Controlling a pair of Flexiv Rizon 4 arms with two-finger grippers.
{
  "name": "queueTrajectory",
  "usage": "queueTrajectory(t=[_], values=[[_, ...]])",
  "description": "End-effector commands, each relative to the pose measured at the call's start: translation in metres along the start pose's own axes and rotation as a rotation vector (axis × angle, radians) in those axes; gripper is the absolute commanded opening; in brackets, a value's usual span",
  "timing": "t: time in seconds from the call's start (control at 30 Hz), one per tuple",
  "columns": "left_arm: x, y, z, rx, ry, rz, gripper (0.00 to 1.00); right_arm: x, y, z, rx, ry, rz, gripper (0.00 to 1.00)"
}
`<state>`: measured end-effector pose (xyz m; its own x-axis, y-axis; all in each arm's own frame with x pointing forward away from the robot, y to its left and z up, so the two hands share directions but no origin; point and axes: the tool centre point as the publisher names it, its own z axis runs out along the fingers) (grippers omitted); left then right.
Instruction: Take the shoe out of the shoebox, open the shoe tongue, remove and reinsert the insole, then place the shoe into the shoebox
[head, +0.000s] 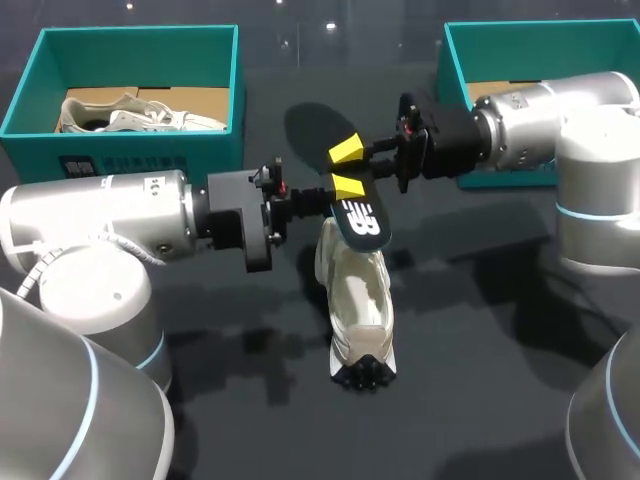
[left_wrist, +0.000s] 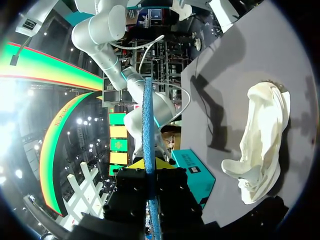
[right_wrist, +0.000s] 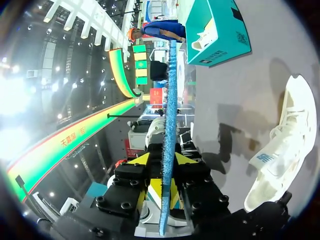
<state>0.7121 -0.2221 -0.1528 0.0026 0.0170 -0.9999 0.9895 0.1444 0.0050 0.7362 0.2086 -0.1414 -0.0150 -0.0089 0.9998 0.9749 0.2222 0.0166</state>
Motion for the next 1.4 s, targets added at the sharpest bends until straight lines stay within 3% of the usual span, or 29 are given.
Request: queueTrajectory(t=[0.03,0.3,0.33,0.37,0.4,0.87,1.4], values=[[0.001,-0.003,0.003,-0.007,0.000,0.000,0.00,0.000,-0.002,0.000,-0.006,0.000,0.000,0.01],[0.004,-0.006,0.005,-0.002,0.011,0.004,0.00,0.000,-0.003,0.001,-0.013,0.001,0.001,0.00],[0.004,-0.006,0.005,-0.001,0.013,0.003,0.14,0.000,-0.003,0.001,-0.013,0.001,0.001,0.00],[0.004,-0.007,0.005,-0.001,0.014,0.002,0.64,0.000,-0.003,0.001,-0.014,0.001,0.001,0.00],[0.004,-0.008,0.002,0.000,0.015,0.000,1.00,0.000,-0.003,0.001,-0.015,0.000,0.001,0.00],[-0.008,-0.003,-0.060,-0.034,0.035,-0.056,1.00,-0.011,-0.011,-0.004,-0.019,0.001,0.025,0.00],[-0.022,0.010,-0.111,-0.037,0.219,0.018,1.00,-0.030,-0.032,0.004,-0.018,0.006,0.067,0.00]])
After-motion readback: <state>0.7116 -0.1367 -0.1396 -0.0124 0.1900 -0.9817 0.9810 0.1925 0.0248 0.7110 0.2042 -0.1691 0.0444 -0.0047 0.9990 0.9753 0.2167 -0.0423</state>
